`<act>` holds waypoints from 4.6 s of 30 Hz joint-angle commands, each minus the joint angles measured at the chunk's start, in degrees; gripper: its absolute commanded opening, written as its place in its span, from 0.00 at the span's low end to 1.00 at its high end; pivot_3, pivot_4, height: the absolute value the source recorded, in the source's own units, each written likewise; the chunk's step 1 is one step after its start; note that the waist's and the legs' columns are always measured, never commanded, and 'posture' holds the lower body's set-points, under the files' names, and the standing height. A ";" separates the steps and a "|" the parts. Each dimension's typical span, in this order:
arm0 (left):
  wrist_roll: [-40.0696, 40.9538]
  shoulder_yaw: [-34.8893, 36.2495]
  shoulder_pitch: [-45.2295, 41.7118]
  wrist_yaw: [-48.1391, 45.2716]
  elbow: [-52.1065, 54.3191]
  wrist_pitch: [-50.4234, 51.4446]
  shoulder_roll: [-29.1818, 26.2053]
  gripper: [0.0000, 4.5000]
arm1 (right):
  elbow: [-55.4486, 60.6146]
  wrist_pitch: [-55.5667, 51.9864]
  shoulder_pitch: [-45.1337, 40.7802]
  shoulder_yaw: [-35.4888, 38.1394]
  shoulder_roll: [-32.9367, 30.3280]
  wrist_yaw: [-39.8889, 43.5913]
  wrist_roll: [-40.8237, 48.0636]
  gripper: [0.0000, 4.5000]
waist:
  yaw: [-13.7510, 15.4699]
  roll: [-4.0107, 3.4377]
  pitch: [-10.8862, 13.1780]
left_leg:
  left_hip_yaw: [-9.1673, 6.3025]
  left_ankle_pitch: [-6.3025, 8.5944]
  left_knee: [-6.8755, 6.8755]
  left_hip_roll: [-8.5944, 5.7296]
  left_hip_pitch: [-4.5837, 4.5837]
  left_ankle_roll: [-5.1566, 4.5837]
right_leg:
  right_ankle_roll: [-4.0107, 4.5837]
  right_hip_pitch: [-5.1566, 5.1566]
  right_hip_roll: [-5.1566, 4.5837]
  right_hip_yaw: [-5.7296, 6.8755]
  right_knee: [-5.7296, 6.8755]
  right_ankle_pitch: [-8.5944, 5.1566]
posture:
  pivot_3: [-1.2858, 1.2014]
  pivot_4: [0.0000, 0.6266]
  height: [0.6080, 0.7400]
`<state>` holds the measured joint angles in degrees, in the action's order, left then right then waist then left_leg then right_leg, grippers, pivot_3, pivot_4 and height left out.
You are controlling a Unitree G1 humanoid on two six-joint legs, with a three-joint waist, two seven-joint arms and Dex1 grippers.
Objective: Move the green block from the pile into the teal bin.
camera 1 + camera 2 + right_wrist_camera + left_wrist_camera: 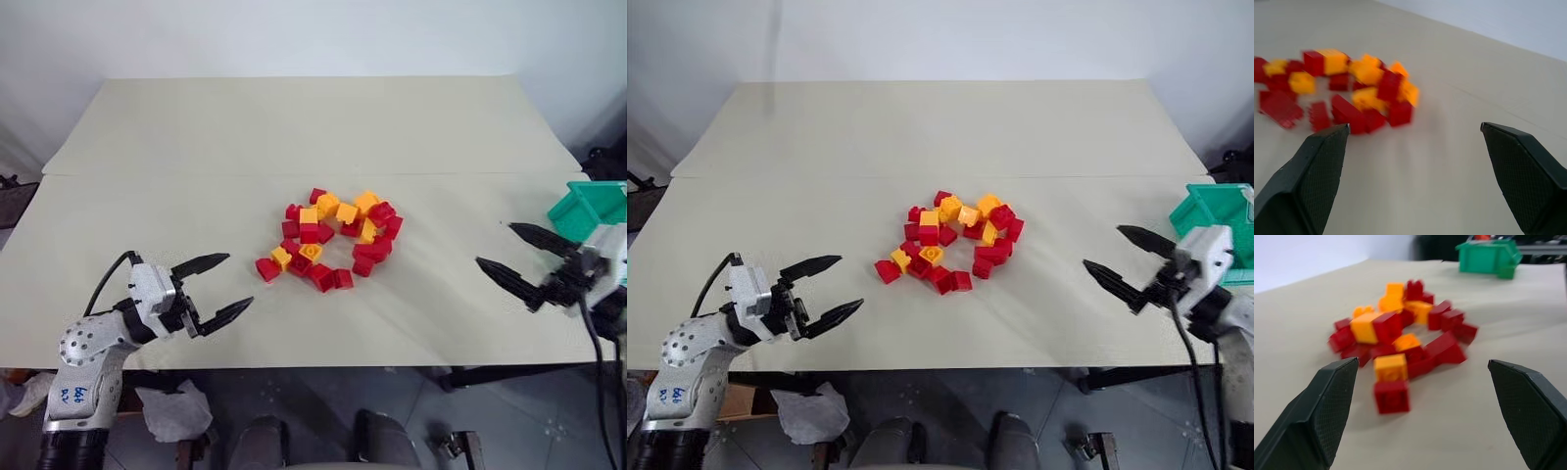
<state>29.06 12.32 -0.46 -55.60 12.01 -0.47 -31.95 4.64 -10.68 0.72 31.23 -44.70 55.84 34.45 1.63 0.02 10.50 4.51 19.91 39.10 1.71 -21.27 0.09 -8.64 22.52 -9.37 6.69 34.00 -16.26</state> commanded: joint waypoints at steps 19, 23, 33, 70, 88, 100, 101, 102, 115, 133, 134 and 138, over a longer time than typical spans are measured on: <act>3.92 -11.18 -4.44 -3.86 7.60 8.29 1.98 1.00 | 4.26 -11.52 27.04 24.16 -6.92 2.23 -2.39 1.00 | -0.89 -0.15 -0.12 | 0.30 0.07 0.00 0.01 0.20 -0.13 | 0.03 -0.06 0.02 -0.35 -0.10 -0.02 | 0.52 0.24 1.00; 4.23 -10.53 -3.78 -2.88 8.76 9.38 1.98 1.00 | 3.25 -24.79 19.79 18.54 -8.64 -6.23 -0.68 1.00 | -0.89 -0.16 -0.13 | 0.31 0.07 0.04 0.02 0.19 -0.13 | 0.03 -0.03 0.01 -0.40 -0.08 -0.02 | 0.52 0.24 1.00; 4.89 -7.18 2.64 0.95 14.71 11.60 0.70 1.00 | -2.08 -38.51 4.97 8.61 -7.30 -21.14 -4.38 1.00 | -0.01 -0.20 -0.15 | 0.32 0.10 0.12 -0.03 0.06 -0.19 | 0.03 0.03 0.00 -0.39 -0.09 -0.01 | 0.52 0.24 1.00; 5.20 -5.90 2.20 4.17 16.07 12.52 -0.01 1.00 | -22.01 -11.50 -13.71 -2.06 13.22 -41.42 -15.56 1.00 | -1.88 0.11 -0.42 | 0.55 0.10 0.12 0.02 0.21 -0.19 | 0.03 0.02 0.02 -0.56 -0.02 0.01 | 0.52 0.24 1.00; 4.53 -6.30 1.68 4.13 15.09 11.71 0.42 1.00 | -7.09 -11.34 -6.17 -3.76 15.35 -32.78 -9.96 0.07 | -1.76 0.08 -0.41 | 0.55 0.10 0.10 0.06 0.17 -0.20 | 0.03 0.08 0.04 -0.56 0.00 0.01 | 0.52 0.24 1.00; 3.90 -6.08 2.22 4.38 14.45 10.61 0.62 1.00 | 7.60 -16.72 -0.88 -4.18 10.14 -27.93 -7.61 0.50 | -1.65 -0.03 -0.41 | 0.54 0.13 0.08 0.05 0.12 -0.22 | 0.03 0.14 0.04 -0.55 -0.02 0.01 | 0.52 0.24 1.00; 3.79 -6.29 1.96 4.48 14.25 10.39 0.89 1.00 | 7.22 -17.24 -1.48 -3.38 8.55 -27.67 -7.91 0.58 | -1.66 -0.04 -0.41 | 0.55 0.13 0.08 0.05 0.12 -0.22 | 0.03 0.14 0.03 -0.56 -0.03 0.01 | 0.52 0.24 1.00; 3.72 -6.43 1.79 4.54 14.12 10.22 1.07 1.00 | 6.94 -17.80 -1.85 -2.96 7.36 -27.34 -8.07 0.66 | -1.64 -0.05 -0.40 | 0.57 0.13 0.08 0.03 0.12 -0.23 | 0.03 0.14 0.03 -0.58 -0.04 0.01 | 0.52 0.24 1.00; 1.76 -7.75 0.36 4.57 11.36 7.71 3.05 1.00 | -34.14 9.13 -21.47 -21.92 -22.97 12.41 -24.51 1.00 | -1.90 -0.05 -0.40 | 0.70 0.18 0.09 0.03 0.17 -0.31 | 0.00 0.12 0.03 -0.58 -0.14 0.02 | 0.52 0.24 1.00; 1.25 -6.75 4.12 8.09 15.45 7.26 3.10 1.00 | -75.92 35.46 -58.70 -47.78 -17.16 12.85 -54.95 1.00 | -2.14 -0.20 -0.31 | 0.73 0.17 0.13 0.05 0.12 -0.26 | -0.02 0.13 0.01 -0.56 -0.18 0.04 | 0.52 0.24 1.00; 1.25 -6.69 4.25 8.27 15.72 7.36 3.05 1.00 | -76.70 35.72 -59.57 -48.39 -16.71 11.04 -56.04 1.00 | -2.23 -0.20 -0.31 | 0.73 0.17 0.13 0.05 0.13 -0.25 | -0.02 0.13 0.01 -0.56 -0.18 0.04 | 0.52 0.24 1.00; 1.49 -5.82 4.69 9.29 16.99 7.94 2.50 1.00 | -78.83 34.61 -62.61 -49.83 -14.79 6.52 -59.12 1.00 | -2.34 -0.20 -0.31 | 0.71 0.17 0.14 0.05 0.11 -0.24 | -0.02 0.13 0.01 -0.56 -0.17 0.04 | 0.52 0.24 1.00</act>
<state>30.11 4.93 3.72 -46.91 26.53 7.54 -28.80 -73.23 24.62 -60.75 -18.22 -59.30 64.03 -23.50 -0.71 -0.18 10.19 5.22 20.09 39.24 1.77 -21.16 -0.14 -8.66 22.66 -9.36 6.13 33.84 -16.23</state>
